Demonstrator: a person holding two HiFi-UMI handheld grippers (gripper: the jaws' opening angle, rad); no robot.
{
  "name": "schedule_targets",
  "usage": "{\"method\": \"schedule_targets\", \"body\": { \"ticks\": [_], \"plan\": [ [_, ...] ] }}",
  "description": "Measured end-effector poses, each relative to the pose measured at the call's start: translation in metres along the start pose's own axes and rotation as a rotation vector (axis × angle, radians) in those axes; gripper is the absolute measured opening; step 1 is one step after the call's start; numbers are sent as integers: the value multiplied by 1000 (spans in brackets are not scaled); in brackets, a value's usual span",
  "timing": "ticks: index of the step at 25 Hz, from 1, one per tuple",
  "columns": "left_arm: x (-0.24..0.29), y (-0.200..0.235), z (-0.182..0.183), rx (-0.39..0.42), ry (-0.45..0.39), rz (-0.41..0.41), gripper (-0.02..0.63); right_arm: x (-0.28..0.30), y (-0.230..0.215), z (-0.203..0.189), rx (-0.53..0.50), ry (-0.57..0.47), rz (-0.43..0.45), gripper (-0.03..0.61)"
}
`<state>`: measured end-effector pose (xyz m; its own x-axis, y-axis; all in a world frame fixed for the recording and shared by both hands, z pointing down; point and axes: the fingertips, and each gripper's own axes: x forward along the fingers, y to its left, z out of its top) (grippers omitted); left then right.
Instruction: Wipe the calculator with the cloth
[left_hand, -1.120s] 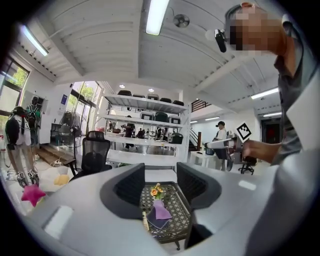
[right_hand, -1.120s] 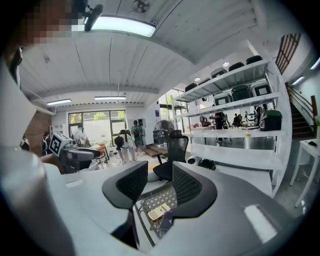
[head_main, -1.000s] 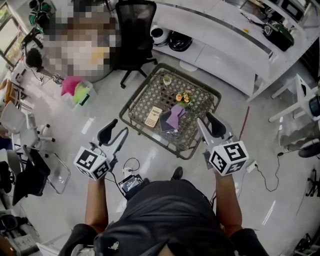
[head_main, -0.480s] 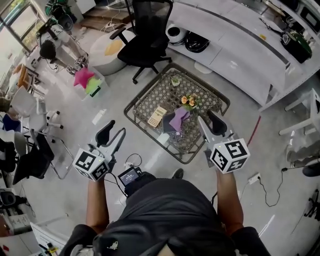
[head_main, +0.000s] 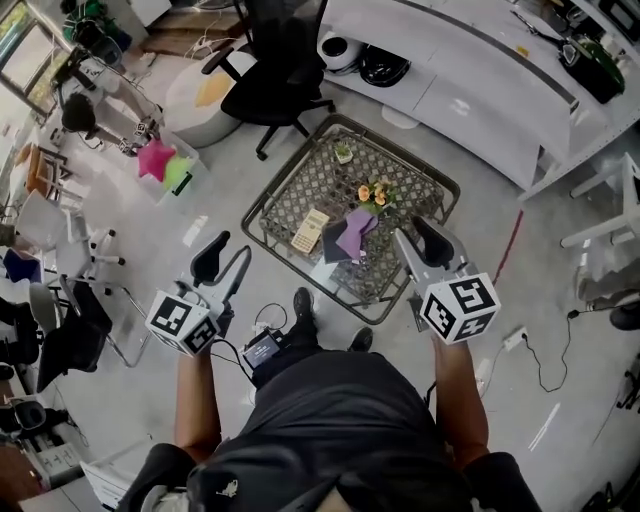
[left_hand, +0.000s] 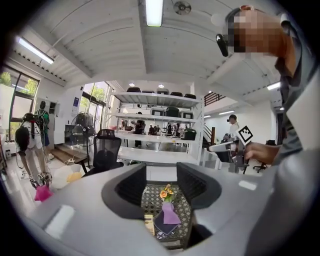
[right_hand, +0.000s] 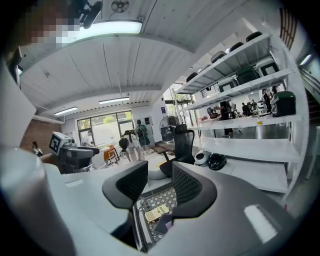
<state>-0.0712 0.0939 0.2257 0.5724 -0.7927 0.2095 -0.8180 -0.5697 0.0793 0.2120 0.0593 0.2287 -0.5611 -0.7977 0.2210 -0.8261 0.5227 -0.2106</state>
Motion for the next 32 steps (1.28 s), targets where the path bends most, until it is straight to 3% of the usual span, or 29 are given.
{"method": "schedule_targets", "body": {
  "ticks": [11,21,32],
  "plan": [
    [78,65,40,31,-53,-193,218,42,0,21,4,-14,-160,148],
    [117,113,28,5,-38,-329,218,80,9,13,16,25,-277,149],
    [134,160,17,-6,-41,-407,218,110,22,20,-31,78,-349,149]
  ]
}}
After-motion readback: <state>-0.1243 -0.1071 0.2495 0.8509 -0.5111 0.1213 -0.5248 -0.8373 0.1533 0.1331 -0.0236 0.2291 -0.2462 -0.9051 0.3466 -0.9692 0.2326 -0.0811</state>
